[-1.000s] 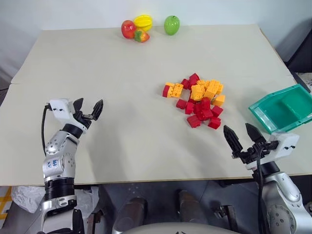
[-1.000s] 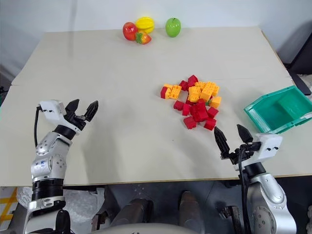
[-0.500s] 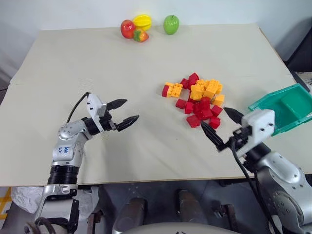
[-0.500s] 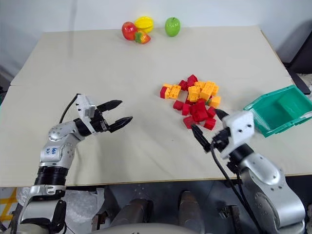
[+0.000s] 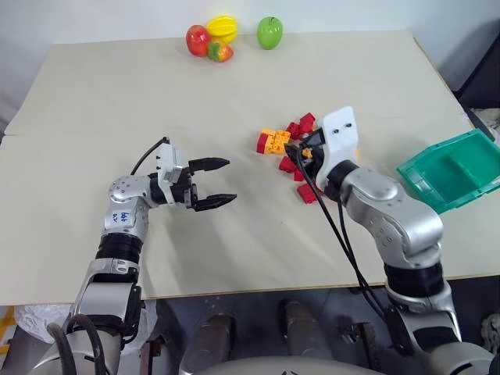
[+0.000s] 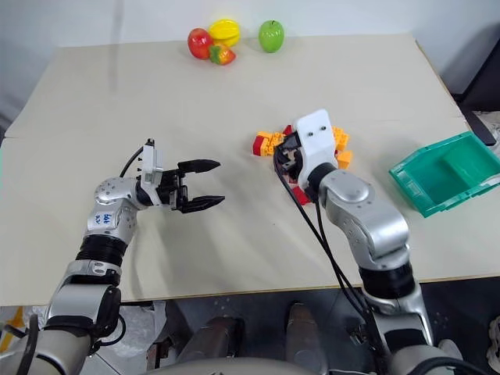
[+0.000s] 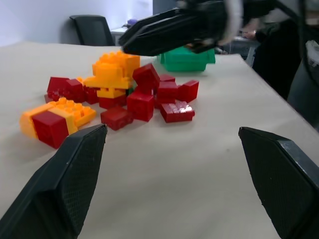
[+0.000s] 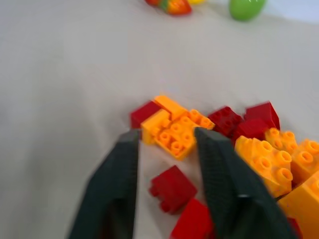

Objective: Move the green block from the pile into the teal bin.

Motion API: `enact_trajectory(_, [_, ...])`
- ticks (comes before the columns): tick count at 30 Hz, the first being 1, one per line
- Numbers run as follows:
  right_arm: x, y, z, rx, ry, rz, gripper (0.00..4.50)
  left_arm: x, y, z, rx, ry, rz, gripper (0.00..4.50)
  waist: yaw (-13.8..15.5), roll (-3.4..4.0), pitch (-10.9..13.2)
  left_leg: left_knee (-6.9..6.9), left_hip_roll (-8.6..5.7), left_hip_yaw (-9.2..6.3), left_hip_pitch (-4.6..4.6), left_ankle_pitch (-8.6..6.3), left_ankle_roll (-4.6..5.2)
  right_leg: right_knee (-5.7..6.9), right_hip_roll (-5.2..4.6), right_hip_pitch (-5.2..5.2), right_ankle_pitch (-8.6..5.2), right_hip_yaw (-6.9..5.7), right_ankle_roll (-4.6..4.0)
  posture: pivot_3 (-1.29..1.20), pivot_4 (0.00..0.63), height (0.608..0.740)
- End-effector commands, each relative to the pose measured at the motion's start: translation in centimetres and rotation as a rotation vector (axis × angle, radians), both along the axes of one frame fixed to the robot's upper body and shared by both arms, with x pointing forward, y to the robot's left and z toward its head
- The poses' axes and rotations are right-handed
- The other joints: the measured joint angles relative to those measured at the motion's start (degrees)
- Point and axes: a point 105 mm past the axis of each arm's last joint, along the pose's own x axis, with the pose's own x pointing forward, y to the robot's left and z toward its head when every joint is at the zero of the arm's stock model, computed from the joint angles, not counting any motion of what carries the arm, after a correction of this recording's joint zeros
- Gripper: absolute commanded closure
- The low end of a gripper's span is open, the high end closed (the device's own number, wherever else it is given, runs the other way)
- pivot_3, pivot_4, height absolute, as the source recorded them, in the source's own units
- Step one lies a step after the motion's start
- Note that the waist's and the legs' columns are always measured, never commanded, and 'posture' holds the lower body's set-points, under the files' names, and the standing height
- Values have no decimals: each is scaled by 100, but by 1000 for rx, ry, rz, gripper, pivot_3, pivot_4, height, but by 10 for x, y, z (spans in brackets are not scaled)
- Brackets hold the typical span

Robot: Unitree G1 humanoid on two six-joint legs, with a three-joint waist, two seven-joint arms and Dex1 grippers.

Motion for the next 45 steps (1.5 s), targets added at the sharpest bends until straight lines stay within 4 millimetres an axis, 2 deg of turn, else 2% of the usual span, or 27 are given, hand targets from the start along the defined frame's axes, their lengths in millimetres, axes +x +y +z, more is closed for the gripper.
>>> enact_trajectory(1, [27,8,5,31,-3,-71,4179,10,2,13,14,-94,48,0,-49,0,0,7,0,2,1,0,0,10,1,0,0,1,0,0,150,740])
enact_trajectory(2, [32,10,3,32,3,-77,4451,11,2,13,16,-97,55,0,-80,0,0,6,-1,0,0,1,-2,16,-1,-3,0,1,0,0,150,740])
enact_trajectory(4, [41,11,-2,45,19,-95,4487,14,2,13,20,-100,70,0,-109,0,0,8,0,-5,1,2,-3,25,0,-4,0,0,0,0,150,740])
enact_trajectory(6, [62,4,-16,54,47,-194,4487,15,1,13,22,-102,78,0,-136,1,0,9,-4,-4,1,1,-2,30,-3,-5,0,1,0,0,150,740])
enact_trajectory(8, [73,-10,-24,40,59,-291,4487,16,0,13,19,-104,87,0,-163,1,0,13,-12,0,0,2,0,40,-8,-11,0,5,0,0,150,740])
enact_trajectory(11, [77,-25,-21,30,32,-349,4487,17,1,13,15,-107,98,0,-168,1,0,12,-11,-1,0,2,-1,49,-8,-19,0,4,0,0,150,740])
enact_trajectory(15, [71,-55,-12,36,9,-436,4487,19,5,12,6,-103,126,0,-189,1,0,16,-15,3,-23,2,0,67,-13,-52,0,5,-1,0,150,740])
enact_trajectory(19, [59,-80,-7,-18,-11,-479,4487,19,5,11,0,-99,131,0,-202,1,-1,35,-19,3,-55,2,0,83,-17,-81,0,3,-1,0,150,740])
enact_trajectory(23, [45,-87,-5,-75,0,-433,4487,19,4,11,-5,-96,132,0,-214,1,-1,65,-19,3,-73,2,0,89,-16,-87,0,2,-1,0,150,740])
enact_trajectory(26, [24,-89,5,-148,-32,-311,4487,19,3,11,-10,-93,132,0,-221,1,0,87,-20,9,-75,2,-1,102,-16,-86,2,6,2,0,150,740])
enact_trajectory(29, [-7,-87,32,-127,-89,-138,4487,19,2,10,-17,-87,129,0,-188,5,2,96,-20,10,-78,1,-1,107,-16,-86,3,7,5,0,150,740])
enact_trajectory(31, [-25,-93,43,-137,-105,-58,4487,18,0,9,-23,-82,124,0,-150,6,3,101,-20,13,-80,0,1,105,-16,-86,4,10,7,0,150,740])
enact_trajectory(35, [-45,-113,39,-244,-32,37,4487,17,-4,7,-29,-75,109,0,-74,4,2,106,-21,16,-76,-3,6,95,-15,-73,12,10,12,0,150,740])
enact_trajectory(40, [-68,-145,40,-335,58,73,2962,16,-6,6,-30,-68,92,0,52,4,5,110,-22,32,-78,-7,15,83,-18,-71,20,16,18,0,150,740])
enact_trajectory(45, [-70,-153,38,-378,125,127,1244,15,-9,6,-27,-63,66,0,47,3,5,110,-17,46,-75,-8,17,60,-16,-70,26,20,17,0,150,740])
